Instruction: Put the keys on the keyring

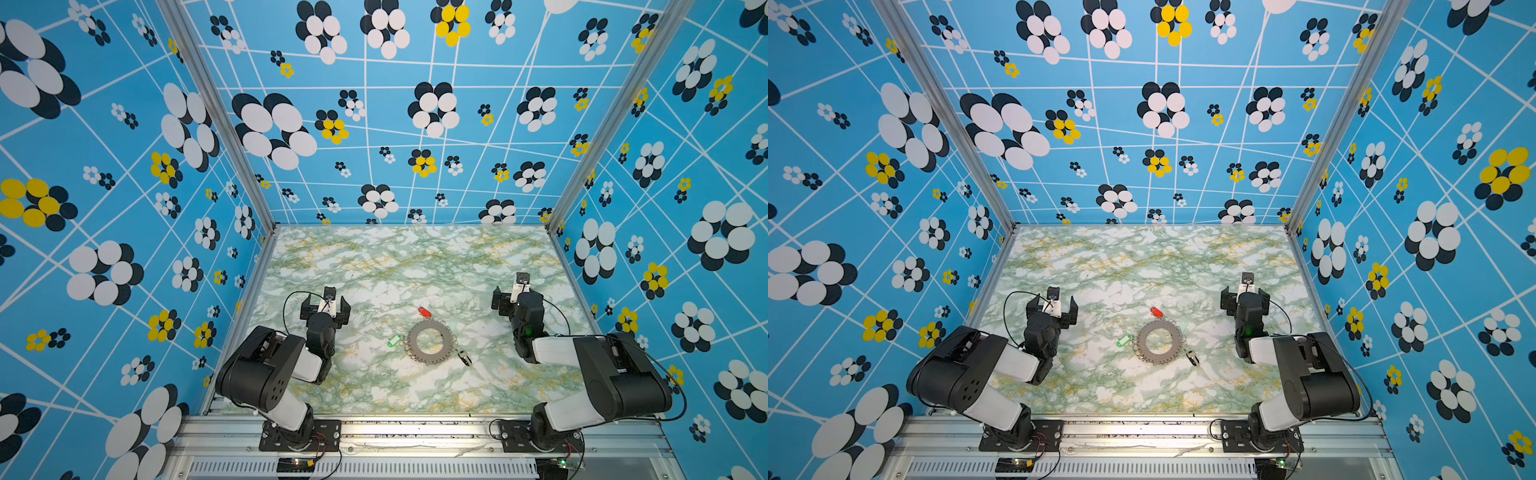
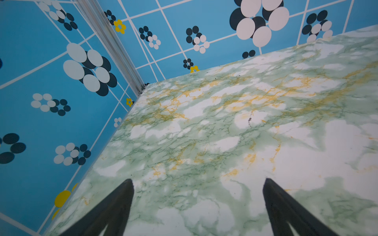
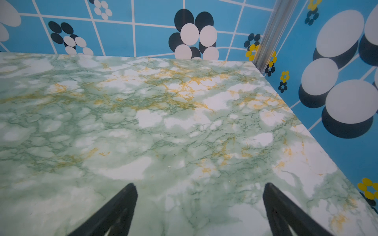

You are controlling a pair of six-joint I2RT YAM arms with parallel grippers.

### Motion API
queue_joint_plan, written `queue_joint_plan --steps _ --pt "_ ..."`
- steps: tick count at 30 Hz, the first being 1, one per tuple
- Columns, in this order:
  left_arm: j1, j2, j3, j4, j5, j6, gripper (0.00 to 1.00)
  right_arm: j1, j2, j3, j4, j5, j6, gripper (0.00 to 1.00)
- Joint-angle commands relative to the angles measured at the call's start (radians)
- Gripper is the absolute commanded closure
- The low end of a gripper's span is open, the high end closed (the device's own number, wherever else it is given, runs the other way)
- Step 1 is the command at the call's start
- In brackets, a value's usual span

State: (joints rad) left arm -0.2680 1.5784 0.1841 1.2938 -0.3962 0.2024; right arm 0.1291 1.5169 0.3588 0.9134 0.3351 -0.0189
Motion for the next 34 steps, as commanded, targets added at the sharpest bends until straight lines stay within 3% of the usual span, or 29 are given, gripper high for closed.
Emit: queue_joint_plan --steps 1,9,34 --pt "0.028 0.001 -0.005 0.103 0.03 -0.03 0.0 -0.004 0.062 -0.041 0.18 -0.003 -0.003 0.01" --pt "0.095 0.028 -0.008 0.104 0.1 -0.107 0.01 -0.005 0.056 -0.029 0.144 -0.004 0.005 0.01" --pt "0.098 0.05 0.005 0.104 0.107 -0.103 0.01 -0.005 0.057 -0.023 0.136 0.061 0.021 0.01"
